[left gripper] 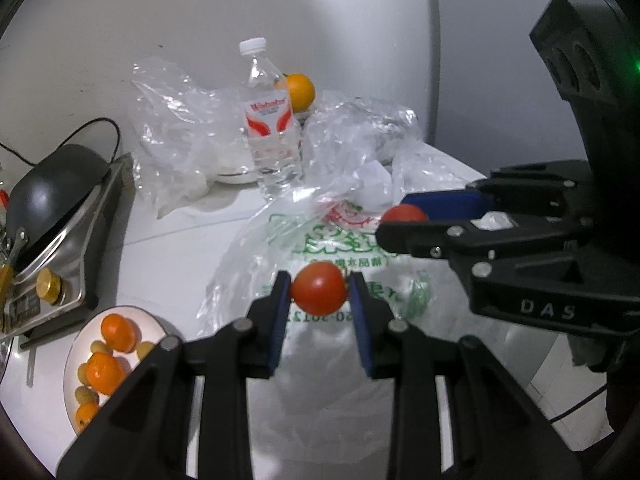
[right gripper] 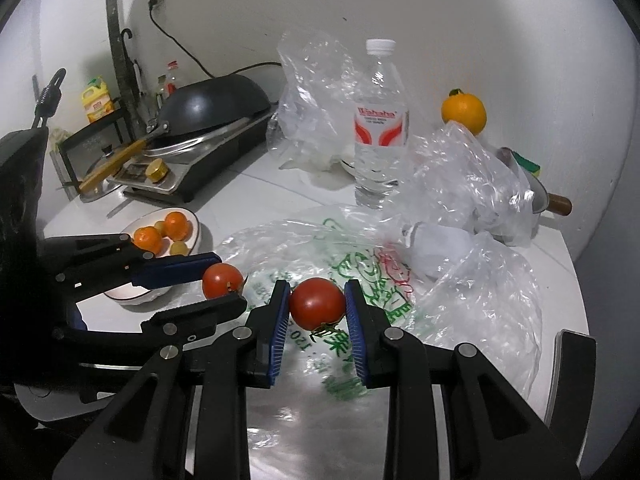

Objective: Organize fruits
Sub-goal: 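Carry both held cherry tomatoes from the bag over the white plate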

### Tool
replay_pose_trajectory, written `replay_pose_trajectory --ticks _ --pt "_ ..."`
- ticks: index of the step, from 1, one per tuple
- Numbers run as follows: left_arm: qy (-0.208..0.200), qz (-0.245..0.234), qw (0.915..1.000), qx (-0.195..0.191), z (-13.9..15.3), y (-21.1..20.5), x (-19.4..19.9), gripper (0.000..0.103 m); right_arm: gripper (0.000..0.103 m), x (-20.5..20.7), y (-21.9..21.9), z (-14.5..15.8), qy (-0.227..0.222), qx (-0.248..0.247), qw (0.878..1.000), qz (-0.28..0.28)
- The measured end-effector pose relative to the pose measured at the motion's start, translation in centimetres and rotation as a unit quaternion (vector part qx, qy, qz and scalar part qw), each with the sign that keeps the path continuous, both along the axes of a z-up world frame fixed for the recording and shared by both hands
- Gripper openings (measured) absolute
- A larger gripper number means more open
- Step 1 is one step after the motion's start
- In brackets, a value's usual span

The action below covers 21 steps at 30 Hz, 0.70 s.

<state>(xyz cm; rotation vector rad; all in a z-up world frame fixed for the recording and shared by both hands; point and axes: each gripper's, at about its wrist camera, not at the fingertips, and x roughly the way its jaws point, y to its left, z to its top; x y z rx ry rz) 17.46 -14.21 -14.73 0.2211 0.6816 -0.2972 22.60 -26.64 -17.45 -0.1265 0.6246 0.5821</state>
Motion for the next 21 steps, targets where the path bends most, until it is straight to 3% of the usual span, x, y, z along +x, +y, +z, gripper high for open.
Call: replay_pose_trajectory --ticks 21 --pt "-0.02 0.029 0.9993 -0.016 1.6 4.3 -4.8 0.03 0.03 -3.0 3.7 1.3 -0.019 -0.015 0.999 0.021"
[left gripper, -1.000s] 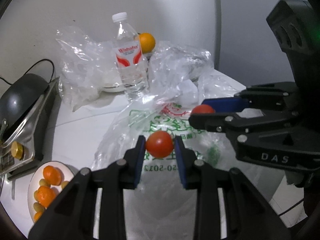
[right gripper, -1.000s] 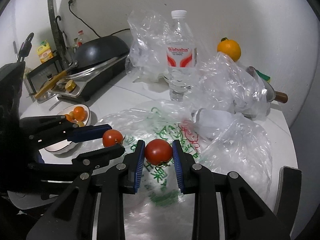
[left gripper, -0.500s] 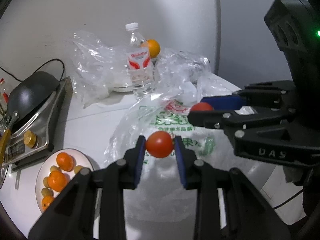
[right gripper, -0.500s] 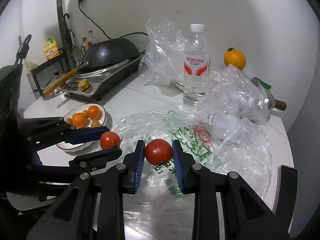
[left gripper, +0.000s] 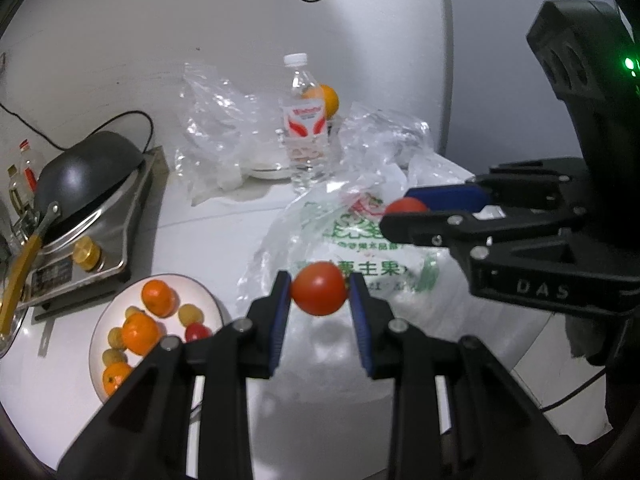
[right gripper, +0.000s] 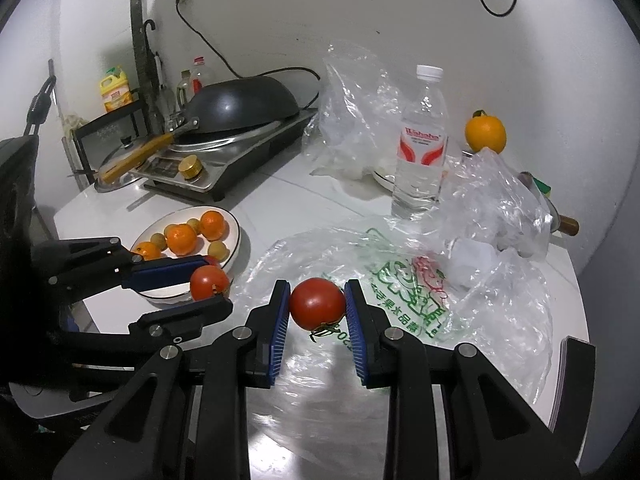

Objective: Organize fruits
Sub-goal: 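Carry both held cherry tomatoes from the bag over the white plate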

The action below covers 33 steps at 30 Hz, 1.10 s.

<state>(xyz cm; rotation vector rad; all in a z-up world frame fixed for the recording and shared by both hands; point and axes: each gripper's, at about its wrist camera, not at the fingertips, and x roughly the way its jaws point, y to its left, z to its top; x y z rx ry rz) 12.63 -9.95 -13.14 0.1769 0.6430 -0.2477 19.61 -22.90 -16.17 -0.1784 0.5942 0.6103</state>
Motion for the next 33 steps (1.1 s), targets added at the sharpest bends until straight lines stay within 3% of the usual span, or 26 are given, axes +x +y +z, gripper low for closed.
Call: replay_pose_trajectory --ticks 14,33 --pt "-0.003 0.025 0.9996 -0.011 -0.3 3.7 -2.1 0.03 0.03 -1.3 3.4 0.2 -0.004 -0.015 1.0 0.018" --pt "0.012 0.081 0.9962 -0.029 -2.7 10.9 -3.6 0.03 0.03 -2.1 9.8 -0.6 0.003 -0.049 0.997 0.058"
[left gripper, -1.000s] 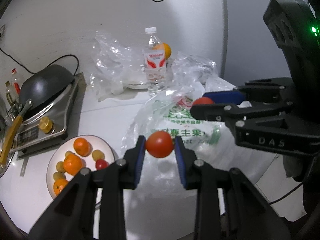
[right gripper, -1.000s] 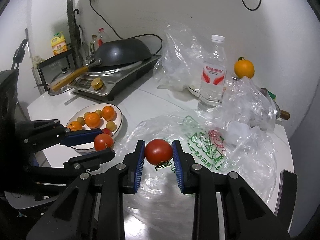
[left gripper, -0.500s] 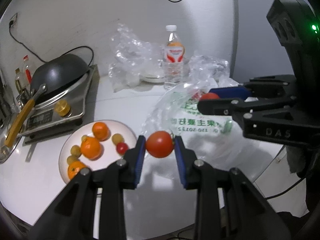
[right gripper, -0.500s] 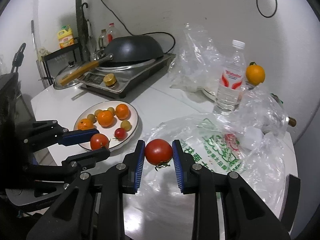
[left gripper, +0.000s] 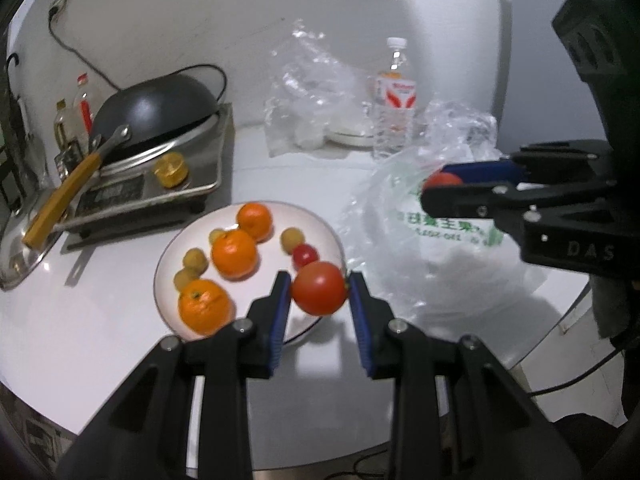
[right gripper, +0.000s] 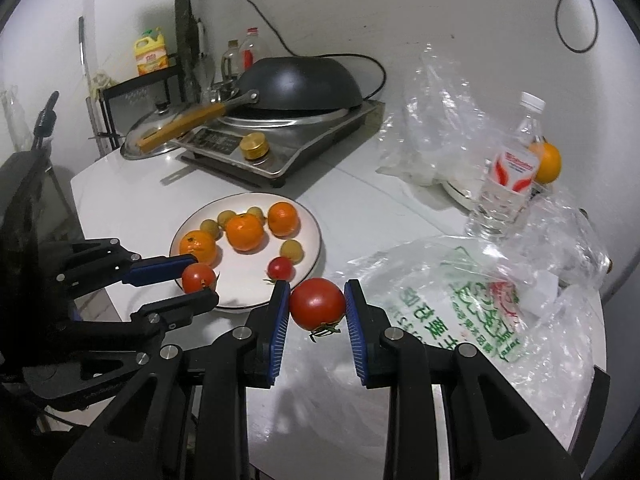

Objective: Organize fruits
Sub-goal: 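Carry both held cherry tomatoes from the bag over the white plate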

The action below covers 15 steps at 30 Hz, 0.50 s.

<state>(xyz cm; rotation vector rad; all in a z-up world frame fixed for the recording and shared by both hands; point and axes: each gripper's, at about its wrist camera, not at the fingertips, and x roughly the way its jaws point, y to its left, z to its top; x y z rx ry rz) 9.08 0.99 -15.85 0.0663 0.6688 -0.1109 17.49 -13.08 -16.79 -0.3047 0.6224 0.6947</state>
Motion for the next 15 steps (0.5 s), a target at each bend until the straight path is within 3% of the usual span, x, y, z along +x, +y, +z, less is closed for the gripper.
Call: replay_pose_trajectory --ticks 15 --pt "0.021 0.024 0.9995 0.001 -2.7 3.0 0.9 0.03 0.03 1.0 4.1 -1.7 0.018 -0.018 0.999 0.025"
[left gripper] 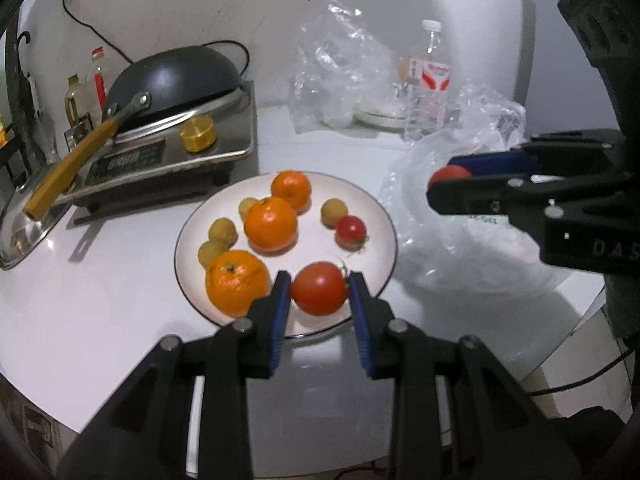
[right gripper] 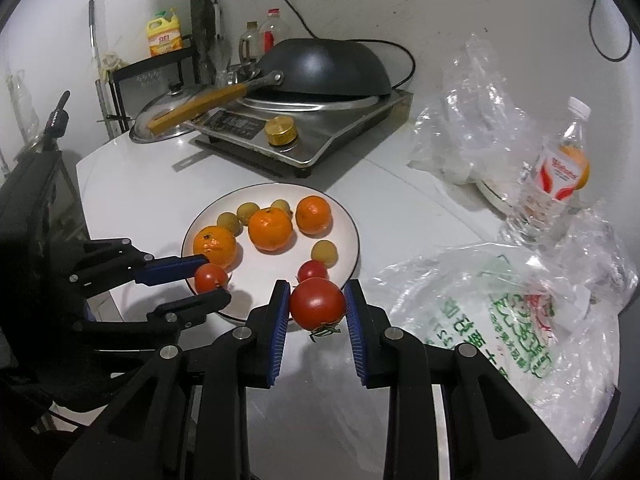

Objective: Organize fruits
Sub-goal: 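Carry both held cherry tomatoes from the bag over the white plate, then lower both cherry tomatoes onto the plate and open both tools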

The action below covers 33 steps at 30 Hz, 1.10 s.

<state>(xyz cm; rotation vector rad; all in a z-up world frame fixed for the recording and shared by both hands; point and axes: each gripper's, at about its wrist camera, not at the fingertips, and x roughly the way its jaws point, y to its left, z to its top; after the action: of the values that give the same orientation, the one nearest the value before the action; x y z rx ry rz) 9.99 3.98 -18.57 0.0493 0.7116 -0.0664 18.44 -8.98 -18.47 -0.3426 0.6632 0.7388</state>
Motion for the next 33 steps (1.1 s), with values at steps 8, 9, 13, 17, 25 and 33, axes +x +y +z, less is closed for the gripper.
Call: replay_pose_trajectory --ticks 8,9,13,17,25,33 --pt "0.01 -0.005 0.9999 0.006 -1.2 0.3 0.6 0.03 0.03 0.5 1.0 -0.8 0.008 -0.006 1.0 0.002" --pt "0.01 -0.004 0.9999 0.004 -1.2 0.4 0.6 0.03 0.03 0.5 1.2 -1.0 0.009 -0.008 1.0 0.003" --pt "0.011 -0.006 0.9999 0.0 -1.3 0.6 0.5 0.03 0.03 0.8 1.8 -1.4 0.013 -0.011 1.0 0.005" --pt "0.011 -0.009 0.9998 -0.011 -1.1 0.9 0.5 0.031 0.03 1.0 2.3 -1.7 0.018 -0.011 1.0 0.007" --pt "0.008 -0.015 0.9994 -0.031 -0.8 1.2 0.3 0.031 0.03 1.8 3.5 -2.7 0.03 -0.01 0.999 0.014" --pt "0.003 -0.001 0.9994 -0.035 -0.4 1.9 -0.1 0.032 0.03 2.2 5.4 -4.2 0.051 -0.014 0.998 0.034"
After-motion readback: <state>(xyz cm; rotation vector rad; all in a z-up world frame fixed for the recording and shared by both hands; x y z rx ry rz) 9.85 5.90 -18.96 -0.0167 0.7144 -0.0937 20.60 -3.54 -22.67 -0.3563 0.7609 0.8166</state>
